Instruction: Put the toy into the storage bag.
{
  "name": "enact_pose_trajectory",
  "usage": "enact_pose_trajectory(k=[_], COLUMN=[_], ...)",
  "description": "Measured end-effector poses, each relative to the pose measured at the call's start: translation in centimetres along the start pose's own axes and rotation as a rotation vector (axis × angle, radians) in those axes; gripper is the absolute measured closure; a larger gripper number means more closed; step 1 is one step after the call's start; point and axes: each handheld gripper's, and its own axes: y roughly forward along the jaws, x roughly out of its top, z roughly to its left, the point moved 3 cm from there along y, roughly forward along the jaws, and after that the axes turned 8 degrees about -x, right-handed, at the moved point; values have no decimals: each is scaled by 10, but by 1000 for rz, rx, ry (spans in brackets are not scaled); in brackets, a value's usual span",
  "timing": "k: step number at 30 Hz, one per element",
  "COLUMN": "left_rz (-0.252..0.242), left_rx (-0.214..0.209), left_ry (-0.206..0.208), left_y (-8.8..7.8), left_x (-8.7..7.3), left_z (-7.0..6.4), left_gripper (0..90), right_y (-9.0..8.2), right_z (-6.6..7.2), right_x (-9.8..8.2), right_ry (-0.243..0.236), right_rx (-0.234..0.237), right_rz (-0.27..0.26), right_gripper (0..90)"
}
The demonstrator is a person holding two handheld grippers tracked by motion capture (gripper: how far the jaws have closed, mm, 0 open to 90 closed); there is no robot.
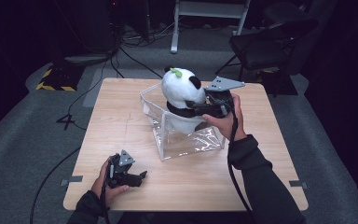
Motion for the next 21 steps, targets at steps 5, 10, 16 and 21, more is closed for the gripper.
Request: enact_pose_trajectory(k=[5,10,16,21], left_rz=[0,0,0,1], left_rx=[0,1,0,2], left_ry=[0,1,0,3], left_y=[0,0,0,0], left_x=[0,0,0,0], left_z=[0,0,0,0], left_gripper=[106,106,105,105], right_y=[4,9,11,14], right_z=[1,2,3,4], right_x=[-4,-10,-14,-17], right_ry=[-8,-12,-21,-20], right_rx=[0,2,2,1], right_rz=[37,67,84,99], right_gripper=[353,328,320,311])
